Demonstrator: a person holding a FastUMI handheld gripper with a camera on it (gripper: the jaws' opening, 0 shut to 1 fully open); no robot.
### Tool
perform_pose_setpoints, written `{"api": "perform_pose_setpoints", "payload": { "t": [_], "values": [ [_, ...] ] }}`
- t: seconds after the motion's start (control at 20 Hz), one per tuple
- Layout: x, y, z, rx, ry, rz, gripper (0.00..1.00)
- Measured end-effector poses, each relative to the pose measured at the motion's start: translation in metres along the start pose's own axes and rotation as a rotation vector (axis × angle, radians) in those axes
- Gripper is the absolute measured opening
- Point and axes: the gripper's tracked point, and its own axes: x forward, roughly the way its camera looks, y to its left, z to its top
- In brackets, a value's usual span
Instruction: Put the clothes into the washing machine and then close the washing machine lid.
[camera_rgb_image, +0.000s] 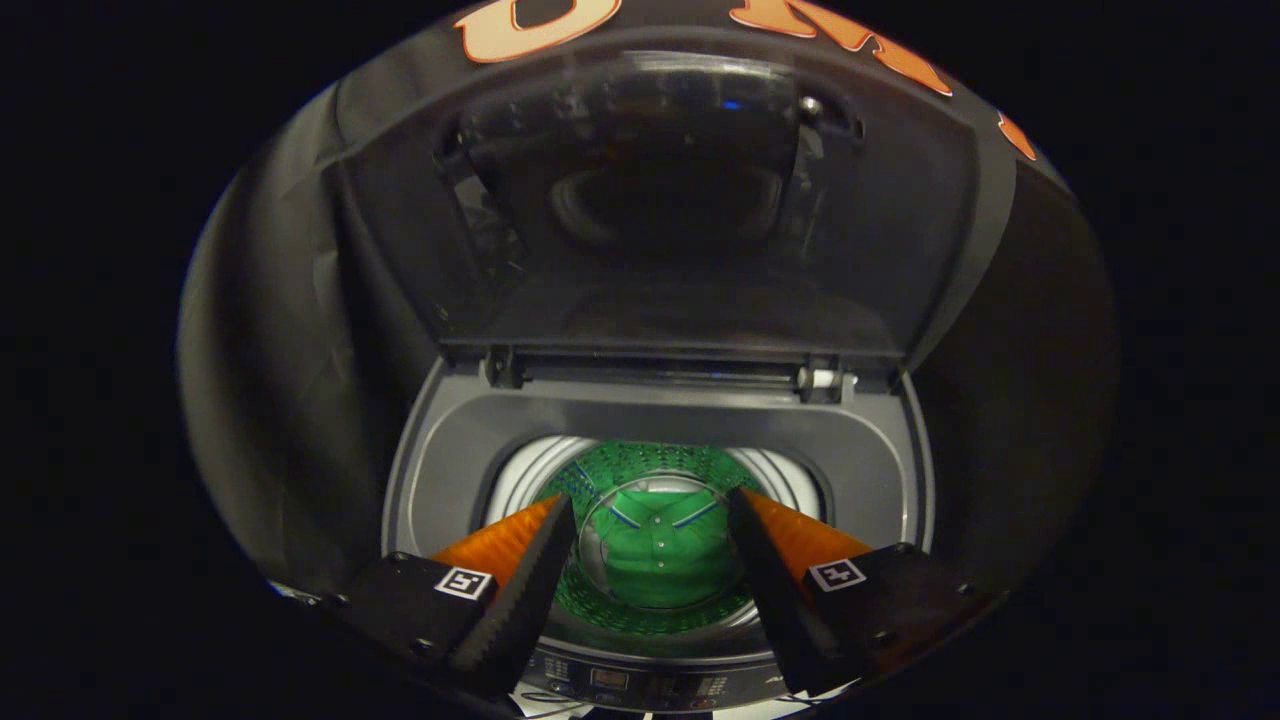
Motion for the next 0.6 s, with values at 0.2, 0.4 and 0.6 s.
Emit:
{"api": "perform_pose_setpoints", "payload": {
  "t": [0.2, 0.4, 0.6],
  "values": [
    [-0.038, -0.002, 0.036, -0.022, -0.078, -0.007, 0.99],
    [-0.068, -0.003, 0.077, -0.024, -0.168, 0.002, 0.99],
    [-0.093, 0.0, 0.12, -0.022, -0.255, 0.011, 0.99]
  ]
}}
